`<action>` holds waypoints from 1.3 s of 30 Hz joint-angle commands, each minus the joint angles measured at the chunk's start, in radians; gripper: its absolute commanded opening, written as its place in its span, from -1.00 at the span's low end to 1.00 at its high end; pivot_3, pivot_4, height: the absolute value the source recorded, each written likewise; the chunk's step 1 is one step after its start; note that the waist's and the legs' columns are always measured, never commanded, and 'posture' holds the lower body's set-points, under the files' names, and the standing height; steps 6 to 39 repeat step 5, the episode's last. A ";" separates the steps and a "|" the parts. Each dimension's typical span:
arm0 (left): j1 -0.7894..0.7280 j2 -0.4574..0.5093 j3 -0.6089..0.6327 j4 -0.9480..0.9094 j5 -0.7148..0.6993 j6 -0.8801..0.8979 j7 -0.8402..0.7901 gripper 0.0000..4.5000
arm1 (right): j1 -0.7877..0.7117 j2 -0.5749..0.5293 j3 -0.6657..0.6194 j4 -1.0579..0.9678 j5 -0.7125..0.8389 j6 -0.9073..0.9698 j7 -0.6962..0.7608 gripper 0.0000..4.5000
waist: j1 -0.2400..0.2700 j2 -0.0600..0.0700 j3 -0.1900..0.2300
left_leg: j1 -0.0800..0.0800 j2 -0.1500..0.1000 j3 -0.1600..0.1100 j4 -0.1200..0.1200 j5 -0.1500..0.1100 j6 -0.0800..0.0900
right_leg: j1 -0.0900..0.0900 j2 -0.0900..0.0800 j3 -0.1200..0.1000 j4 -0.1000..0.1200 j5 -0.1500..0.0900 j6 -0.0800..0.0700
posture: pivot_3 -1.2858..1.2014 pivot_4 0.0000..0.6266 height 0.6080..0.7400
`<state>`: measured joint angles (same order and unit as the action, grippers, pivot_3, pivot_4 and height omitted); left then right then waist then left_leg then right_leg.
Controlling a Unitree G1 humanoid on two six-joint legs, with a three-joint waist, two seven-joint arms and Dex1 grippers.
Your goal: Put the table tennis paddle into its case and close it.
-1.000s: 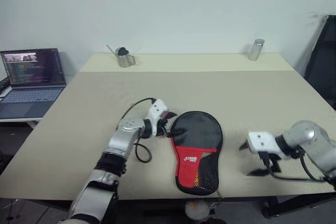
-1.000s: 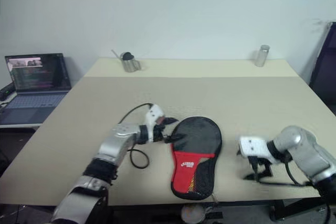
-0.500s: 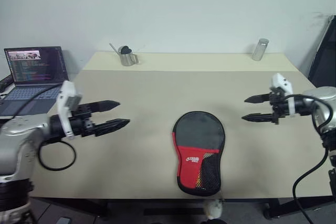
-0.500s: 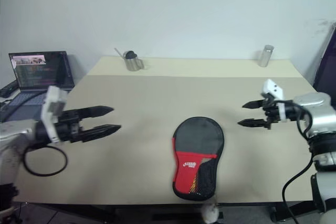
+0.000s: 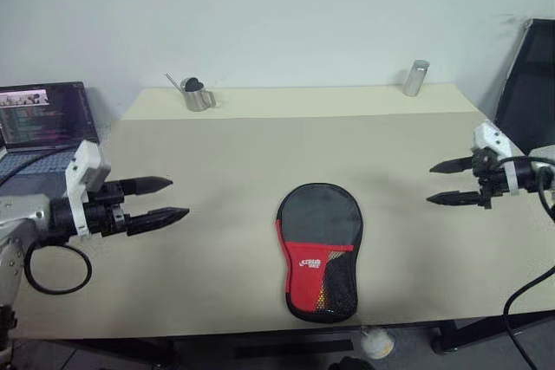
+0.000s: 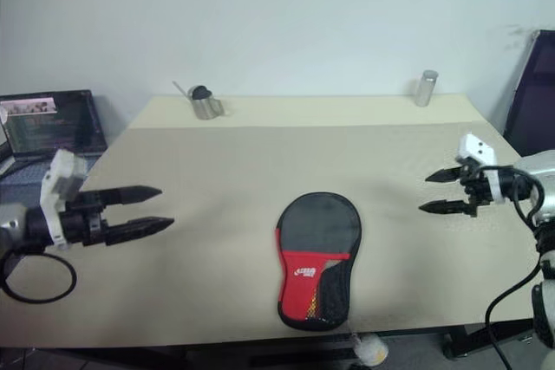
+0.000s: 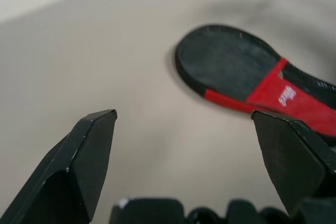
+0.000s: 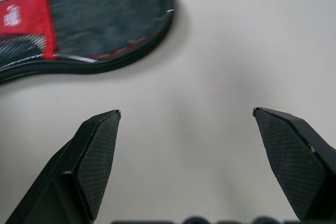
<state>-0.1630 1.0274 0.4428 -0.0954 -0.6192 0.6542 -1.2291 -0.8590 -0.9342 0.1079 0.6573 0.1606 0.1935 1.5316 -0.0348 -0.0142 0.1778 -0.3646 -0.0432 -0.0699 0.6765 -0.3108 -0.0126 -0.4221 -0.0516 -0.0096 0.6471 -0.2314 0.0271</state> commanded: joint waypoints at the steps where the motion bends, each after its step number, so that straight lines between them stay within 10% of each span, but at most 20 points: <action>1: 0.075 0.030 0.124 -0.115 -0.048 0.040 0.003 1.00 | 0.008 -0.001 -0.010 -0.065 0.027 0.016 0.063 0.98 | 0.001 0.001 0.001 | 0.000 0.000 0.000 0.000 0.000 0.000 | 0.000 0.000 0.000 0.000 0.000 0.000 | 0.03 -0.52 1.00; 39: 0.161 0.024 0.205 -0.142 -0.032 0.040 0.024 1.00 | 0.012 0.014 0.005 -0.096 0.019 0.042 0.046 0.98 | 0.006 0.002 0.002 | 0.000 0.000 -0.001 0.000 0.000 0.000 | 0.000 0.000 -0.001 0.000 0.000 0.000 | 0.03 -0.52 1.00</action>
